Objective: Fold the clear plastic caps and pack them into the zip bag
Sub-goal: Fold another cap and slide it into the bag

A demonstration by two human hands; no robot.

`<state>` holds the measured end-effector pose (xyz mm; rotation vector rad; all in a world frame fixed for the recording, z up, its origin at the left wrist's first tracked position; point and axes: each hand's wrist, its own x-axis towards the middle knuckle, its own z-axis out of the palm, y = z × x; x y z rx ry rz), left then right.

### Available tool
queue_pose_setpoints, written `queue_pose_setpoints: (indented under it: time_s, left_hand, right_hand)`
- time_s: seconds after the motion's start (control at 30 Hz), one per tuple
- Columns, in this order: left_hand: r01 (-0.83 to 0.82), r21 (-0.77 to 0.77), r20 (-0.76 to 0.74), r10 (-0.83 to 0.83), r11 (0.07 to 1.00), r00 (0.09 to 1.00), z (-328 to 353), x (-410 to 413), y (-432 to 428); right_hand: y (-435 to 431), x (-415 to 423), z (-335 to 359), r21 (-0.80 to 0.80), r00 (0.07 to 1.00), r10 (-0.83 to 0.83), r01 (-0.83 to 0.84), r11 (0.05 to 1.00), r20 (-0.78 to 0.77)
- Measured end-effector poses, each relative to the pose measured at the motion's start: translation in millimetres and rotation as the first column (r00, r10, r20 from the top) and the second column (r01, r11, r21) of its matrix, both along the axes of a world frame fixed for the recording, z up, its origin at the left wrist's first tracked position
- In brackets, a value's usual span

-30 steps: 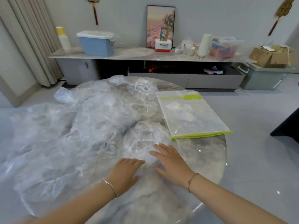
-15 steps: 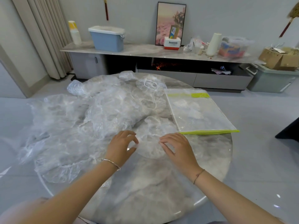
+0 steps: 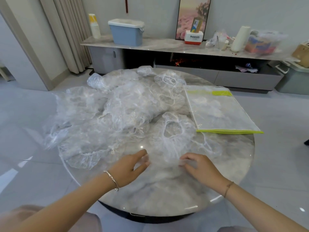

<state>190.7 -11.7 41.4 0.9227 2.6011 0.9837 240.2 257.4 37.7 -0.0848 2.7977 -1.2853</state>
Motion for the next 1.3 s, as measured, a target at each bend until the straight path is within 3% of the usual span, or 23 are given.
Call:
queue_pose_setpoints:
  time_s: [0.1,0.17,0.3,0.33,0.4,0.47,0.53,0.63,0.7,0.87,1.1,1.3]
  left_hand:
    - [-0.138,-0.006,0.156,0.137,0.990,0.978,-8.9,1.3,-7.2]
    - [-0.186,-0.061,0.169,0.194,0.981,0.966,-13.3,-0.1,-9.0]
    - [-0.282,-0.177,0.144,0.308,0.943,0.940,-18.6,-3.3,-7.0]
    - [-0.310,-0.204,0.101,0.335,0.928,0.937,-18.8,-2.8,-5.5]
    - [-0.334,-0.188,-0.183,0.301,0.924,0.936,-21.7,-3.3,-1.9]
    - [-0.208,-0.146,-0.492,0.112,0.967,0.863,-26.9,-4.0,3.9]
    - [-0.029,-0.261,-0.577,-0.132,0.965,0.806,-37.7,-4.1,9.4]
    - [0.005,-0.468,-0.518,-0.279,0.884,0.809,-63.5,-4.0,9.5]
    - [-0.040,-0.531,-0.470,-0.255,0.846,0.845,-75.9,-4.7,7.1]
    - [-0.045,-0.518,-0.416,-0.206,0.854,0.886,-83.5,-7.5,4.1]
    - [-0.056,-0.491,-0.411,-0.174,0.870,0.895,-80.8,-5.2,5.8]
    - [0.120,-0.368,-0.261,-0.227,0.922,0.938,-73.2,-6.8,4.1]
  right_hand:
    - [-6.3,-4.0,-1.7,-0.137,0.997,-0.047,0.056,0.989,0.065]
    - [-9.0,-6.8,-3.0,-0.187,0.991,-0.087,0.105,0.977,0.101]
    - [-10.7,-12.1,-8.1,-0.122,0.984,-0.151,0.162,0.979,0.095]
    - [-11.1,-13.2,-10.0,-0.094,0.984,-0.153,0.161,0.982,0.090]
    - [-13.7,-14.1,-14.8,0.003,0.984,-0.163,0.164,0.987,0.069]
    - [-16.9,-13.5,-17.3,0.166,0.982,-0.182,0.189,0.968,-0.056]
    - [-21.4,-10.6,-16.7,0.300,0.957,-0.127,0.205,0.932,-0.259]
    - [-33.5,-3.4,-20.8,0.439,0.914,0.104,0.087,0.894,-0.393]
    - [-41.7,1.3,-30.1,0.553,0.927,0.239,-0.041,0.832,-0.291]
    - [-35.2,2.3,-54.6,0.555,0.976,0.220,-0.185,0.811,0.004]
    - [-34.7,-0.2,-54.1,0.550,0.968,0.239,-0.238,0.801,0.071]
    - [-34.2,-1.8,-49.4,0.539,0.965,0.255,-0.244,0.806,0.054]
